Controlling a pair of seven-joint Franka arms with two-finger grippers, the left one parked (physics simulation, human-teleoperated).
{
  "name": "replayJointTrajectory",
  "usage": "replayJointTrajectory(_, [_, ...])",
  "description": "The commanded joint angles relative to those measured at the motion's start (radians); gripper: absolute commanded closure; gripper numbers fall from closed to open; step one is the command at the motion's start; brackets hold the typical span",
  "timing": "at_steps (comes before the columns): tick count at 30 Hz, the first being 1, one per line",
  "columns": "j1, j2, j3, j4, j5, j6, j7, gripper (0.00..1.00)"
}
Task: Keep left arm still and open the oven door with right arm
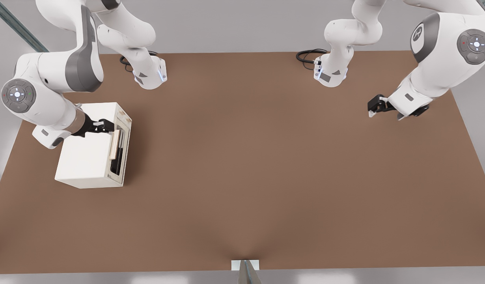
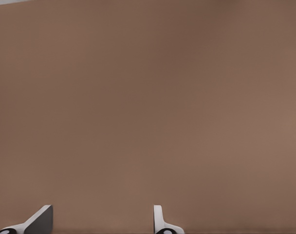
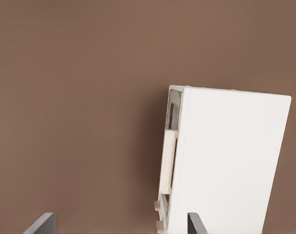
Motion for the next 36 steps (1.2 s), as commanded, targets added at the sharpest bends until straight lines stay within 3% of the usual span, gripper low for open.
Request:
replayJointTrajectory(1, [-0.001,0.0,0.001,0.001,0.0,-0.005,-0.015,0.0])
replayJointTrajectory(3, [0.006,0.017,0.001,0.007,-0.038,-0.003,-0.024,0.0])
replayJointTrajectory(4, [0.097,0.04,0.008,0.006,-0.179,-0.005,-0.026,0.0])
replayJointTrajectory(5, [0.203,0.076,0.008,0.002,-0.307,-0.015,-0.029,0.18])
replayJointTrajectory(6, [0.229,0.103,0.007,-0.004,-0.333,-0.019,-0.085,0.78])
replayJointTrajectory(11, [0.358,0.252,0.007,-0.085,-0.782,-0.02,-0.049,0.79])
replayJointTrajectory(14, [0.388,0.251,0.007,-0.191,-0.88,-0.049,0.131,0.79])
replayJointTrajectory(18, [0.405,0.24,0.005,-0.298,-0.887,-0.083,0.394,0.79])
replayJointTrajectory(25, [0.374,0.177,0.001,-0.438,-0.887,-0.035,0.484,0.79])
replayJointTrajectory(36, [0.33,0.208,0.002,-0.504,-0.865,0.07,0.566,0.79])
